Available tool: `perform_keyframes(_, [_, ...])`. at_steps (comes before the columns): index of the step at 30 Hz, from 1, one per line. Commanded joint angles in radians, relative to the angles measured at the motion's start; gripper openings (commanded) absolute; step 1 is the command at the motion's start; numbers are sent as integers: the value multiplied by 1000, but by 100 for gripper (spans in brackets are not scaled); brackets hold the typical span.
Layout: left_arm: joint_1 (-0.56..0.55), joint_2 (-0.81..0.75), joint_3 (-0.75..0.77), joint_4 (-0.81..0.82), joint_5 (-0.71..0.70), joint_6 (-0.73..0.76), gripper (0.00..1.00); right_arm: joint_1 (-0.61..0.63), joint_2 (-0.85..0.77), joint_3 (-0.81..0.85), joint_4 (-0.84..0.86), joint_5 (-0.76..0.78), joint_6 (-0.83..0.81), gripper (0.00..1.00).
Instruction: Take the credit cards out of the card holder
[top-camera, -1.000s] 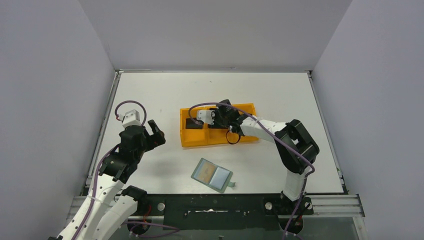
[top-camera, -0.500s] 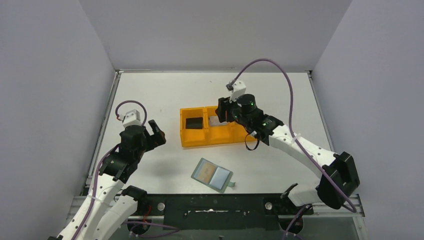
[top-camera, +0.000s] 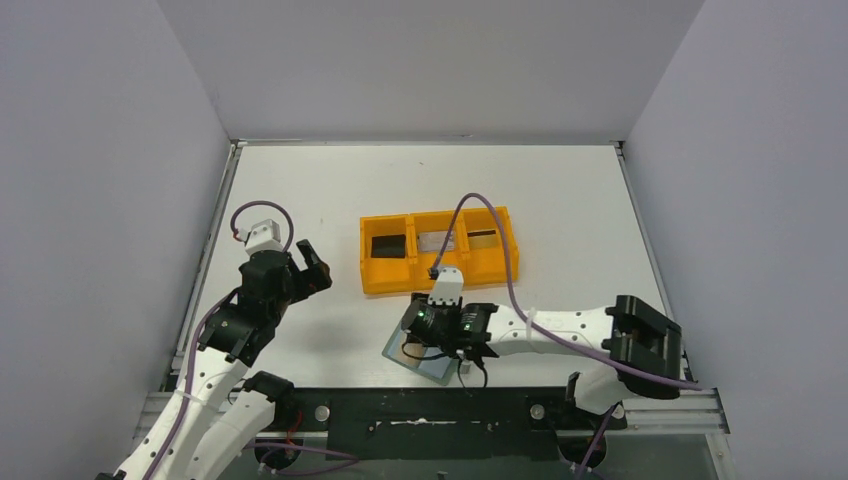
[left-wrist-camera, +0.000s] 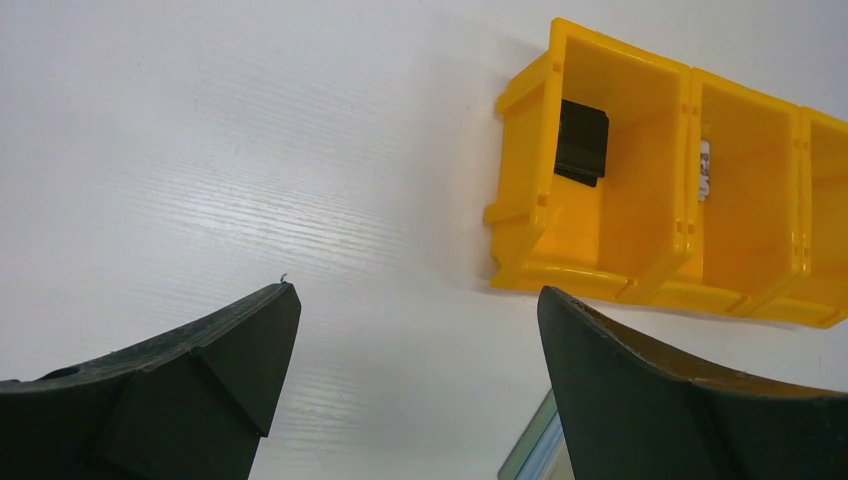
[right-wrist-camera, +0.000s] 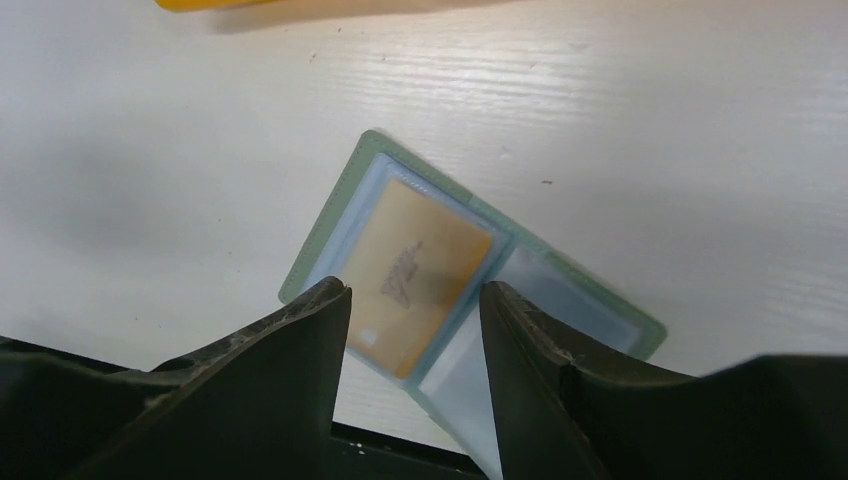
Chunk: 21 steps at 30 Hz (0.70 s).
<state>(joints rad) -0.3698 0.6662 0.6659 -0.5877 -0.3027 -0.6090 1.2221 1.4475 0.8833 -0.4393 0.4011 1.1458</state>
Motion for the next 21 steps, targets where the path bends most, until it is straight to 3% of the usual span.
perform_keyframes(1, [8,-2,11,33,-3,-1,91,52,128,132,-108,138,189,50])
perform_keyframes(10, [8,-1,10,33,-4,-4,91,72,279,259,-170,102,203,47])
perform_keyframes(21, [8,1,9,36,-3,-5,91,77,313,230,-183,62,247,43])
